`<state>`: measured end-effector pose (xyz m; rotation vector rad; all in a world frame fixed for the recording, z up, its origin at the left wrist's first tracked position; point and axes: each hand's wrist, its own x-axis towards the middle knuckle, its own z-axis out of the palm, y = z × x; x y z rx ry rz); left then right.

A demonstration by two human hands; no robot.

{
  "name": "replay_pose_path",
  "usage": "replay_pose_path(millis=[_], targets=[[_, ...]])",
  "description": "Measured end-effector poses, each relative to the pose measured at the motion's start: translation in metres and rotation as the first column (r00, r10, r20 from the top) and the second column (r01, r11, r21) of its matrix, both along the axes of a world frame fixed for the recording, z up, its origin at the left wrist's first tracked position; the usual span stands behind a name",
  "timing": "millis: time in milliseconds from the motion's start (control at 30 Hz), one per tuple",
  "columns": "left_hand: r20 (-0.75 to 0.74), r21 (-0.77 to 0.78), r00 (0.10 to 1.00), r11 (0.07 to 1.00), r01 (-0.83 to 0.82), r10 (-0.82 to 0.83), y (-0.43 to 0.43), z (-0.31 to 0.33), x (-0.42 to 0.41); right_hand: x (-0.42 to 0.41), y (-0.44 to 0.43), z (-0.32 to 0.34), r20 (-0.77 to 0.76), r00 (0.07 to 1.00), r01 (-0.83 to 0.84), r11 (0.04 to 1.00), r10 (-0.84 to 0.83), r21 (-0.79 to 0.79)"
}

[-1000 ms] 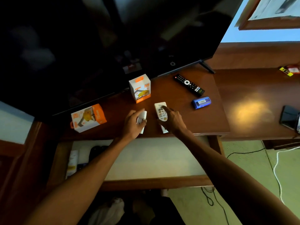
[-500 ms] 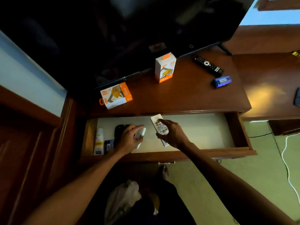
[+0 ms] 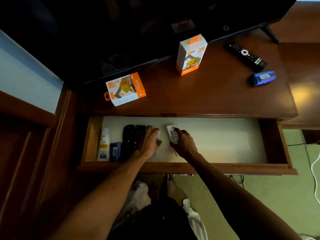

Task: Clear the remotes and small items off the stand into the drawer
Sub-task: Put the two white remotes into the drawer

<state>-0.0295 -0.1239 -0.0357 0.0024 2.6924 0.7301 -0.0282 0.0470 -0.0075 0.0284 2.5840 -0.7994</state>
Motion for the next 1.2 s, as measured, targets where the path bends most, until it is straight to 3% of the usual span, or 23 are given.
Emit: replay_pose_path(millis=[267,400,467,767,1200], targets=[[0.057,-0.051,0.995,0.995,0.089,-0.086,-0.011,-0.004,-0.006,-0.007,-0.003,-0.017,0.039,0.992,-0.123,0.989,0.12,0.079],[0.012,-0.221,0.959,0.935,0.279,-0.283,-0.032,-0.001,-0.008,-0.008,-0.003,-0.015,0.064,0.985,-0.169,0.977,0.162,0.132],[0.046,-0.236,0.946,0.917,0.323,-0.321,-0.038,0.001,-0.009,-0.009,-0.001,-0.015,0.101,0.983,-0.162,0.981,0.151,0.108],[0.126,-0.327,0.935,0.876,0.354,-0.331,-0.054,0.016,-0.005,0.002,-0.018,-0.018,0.147,0.961,-0.232,0.972,0.233,-0.03],[0.129,-0.323,0.949,0.893,0.314,-0.287,-0.062,0.02,0.007,0.007,-0.032,-0.014,0.206,0.939,-0.278,0.96,0.276,-0.018]])
